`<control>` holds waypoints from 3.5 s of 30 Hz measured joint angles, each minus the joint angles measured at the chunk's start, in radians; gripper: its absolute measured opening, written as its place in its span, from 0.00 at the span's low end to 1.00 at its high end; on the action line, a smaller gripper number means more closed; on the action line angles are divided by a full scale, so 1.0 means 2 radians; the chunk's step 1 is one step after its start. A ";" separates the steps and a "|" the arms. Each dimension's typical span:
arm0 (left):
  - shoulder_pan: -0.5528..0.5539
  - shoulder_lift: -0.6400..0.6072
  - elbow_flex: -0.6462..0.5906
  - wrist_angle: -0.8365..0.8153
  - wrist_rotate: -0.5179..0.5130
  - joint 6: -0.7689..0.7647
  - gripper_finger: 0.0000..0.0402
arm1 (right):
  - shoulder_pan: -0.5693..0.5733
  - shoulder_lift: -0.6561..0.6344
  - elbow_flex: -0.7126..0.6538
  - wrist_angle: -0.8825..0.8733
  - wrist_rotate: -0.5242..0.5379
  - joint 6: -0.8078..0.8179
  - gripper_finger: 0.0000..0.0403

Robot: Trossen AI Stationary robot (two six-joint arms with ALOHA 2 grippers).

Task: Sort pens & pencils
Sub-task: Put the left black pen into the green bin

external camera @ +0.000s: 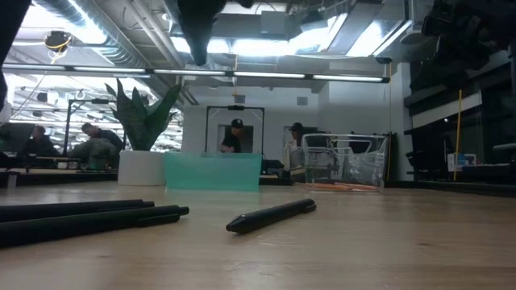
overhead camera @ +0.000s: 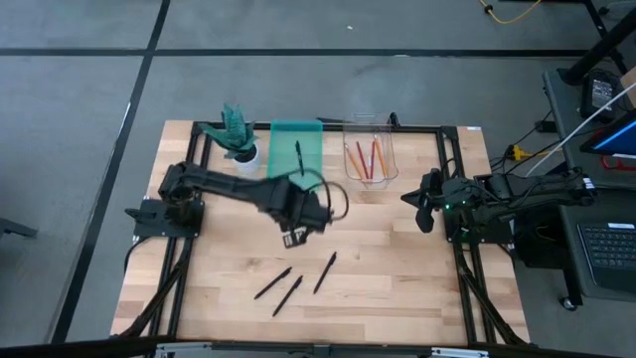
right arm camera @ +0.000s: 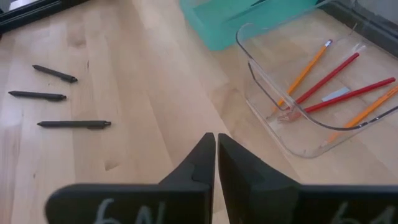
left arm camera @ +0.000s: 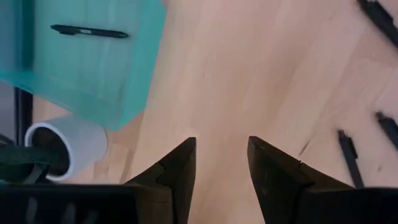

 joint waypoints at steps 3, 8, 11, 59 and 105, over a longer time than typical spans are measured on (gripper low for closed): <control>-0.020 -0.022 -0.045 -0.002 -0.002 -0.021 0.34 | 0.000 0.000 0.000 0.000 0.000 0.000 0.05; -0.031 -0.086 -0.173 0.001 0.032 -0.075 0.34 | 0.000 0.000 0.000 0.003 -0.002 0.000 0.05; -0.034 -0.134 -0.246 0.026 0.045 -0.124 0.34 | 0.000 0.000 0.000 0.003 -0.002 0.000 0.05; -0.139 -0.033 -0.378 0.447 0.191 -0.306 0.29 | 0.000 0.000 0.000 0.004 0.001 -0.069 0.05; -0.107 0.007 -0.331 0.359 0.141 -0.295 0.04 | 0.000 0.000 0.000 0.003 0.002 -0.069 0.05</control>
